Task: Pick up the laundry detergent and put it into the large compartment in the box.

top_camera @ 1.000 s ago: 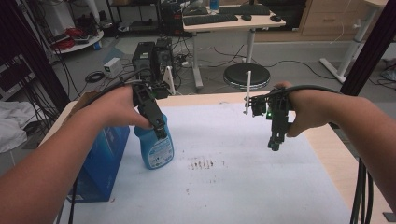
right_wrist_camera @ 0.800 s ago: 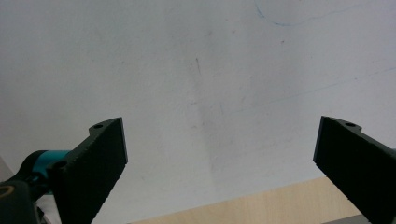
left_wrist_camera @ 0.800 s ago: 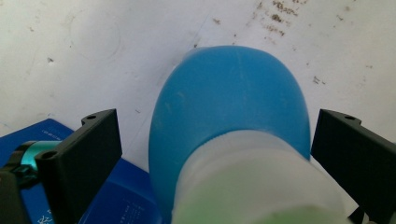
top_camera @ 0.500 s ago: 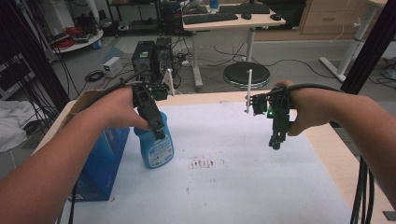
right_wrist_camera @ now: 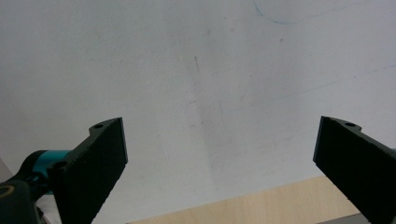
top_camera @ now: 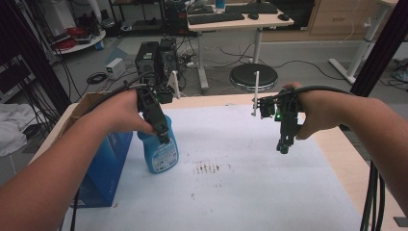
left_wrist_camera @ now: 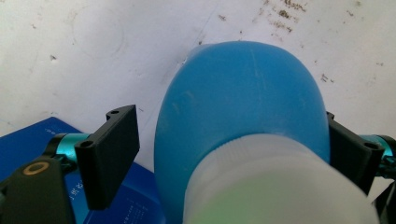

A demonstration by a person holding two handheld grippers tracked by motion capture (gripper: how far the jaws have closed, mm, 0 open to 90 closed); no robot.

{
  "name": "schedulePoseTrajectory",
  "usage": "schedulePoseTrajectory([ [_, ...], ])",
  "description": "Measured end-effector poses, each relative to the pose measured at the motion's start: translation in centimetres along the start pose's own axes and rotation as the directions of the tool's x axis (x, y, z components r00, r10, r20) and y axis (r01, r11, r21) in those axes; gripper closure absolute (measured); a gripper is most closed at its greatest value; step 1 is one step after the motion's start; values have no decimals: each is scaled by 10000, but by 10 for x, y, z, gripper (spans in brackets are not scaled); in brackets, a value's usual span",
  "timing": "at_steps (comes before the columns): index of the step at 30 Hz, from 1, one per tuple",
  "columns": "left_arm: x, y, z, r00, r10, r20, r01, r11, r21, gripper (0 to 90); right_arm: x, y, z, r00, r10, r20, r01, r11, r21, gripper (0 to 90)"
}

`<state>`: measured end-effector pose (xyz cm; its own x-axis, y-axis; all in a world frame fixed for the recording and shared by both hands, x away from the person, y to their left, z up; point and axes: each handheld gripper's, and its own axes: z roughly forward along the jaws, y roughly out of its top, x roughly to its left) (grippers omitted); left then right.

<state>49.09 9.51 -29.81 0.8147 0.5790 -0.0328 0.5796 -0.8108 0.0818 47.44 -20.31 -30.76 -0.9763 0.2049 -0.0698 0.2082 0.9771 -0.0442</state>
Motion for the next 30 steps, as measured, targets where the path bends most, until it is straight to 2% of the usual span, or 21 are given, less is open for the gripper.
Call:
schedulePoseTrajectory([
  [8,-1,0,0,10000,25,67,-25,10000,58,195,0,1,0,9999,-109,19,109,9999,18,19],
  [13,-2,0,0,9998,114,190,-116,9999,82,252,0,1,0,10000,16,19,-16,10000,-35,19],
  [30,-2,1,0,9994,149,307,-153,9998,133,316,-1,1,0,10000,-40,38,40,10000,-25,19],
])
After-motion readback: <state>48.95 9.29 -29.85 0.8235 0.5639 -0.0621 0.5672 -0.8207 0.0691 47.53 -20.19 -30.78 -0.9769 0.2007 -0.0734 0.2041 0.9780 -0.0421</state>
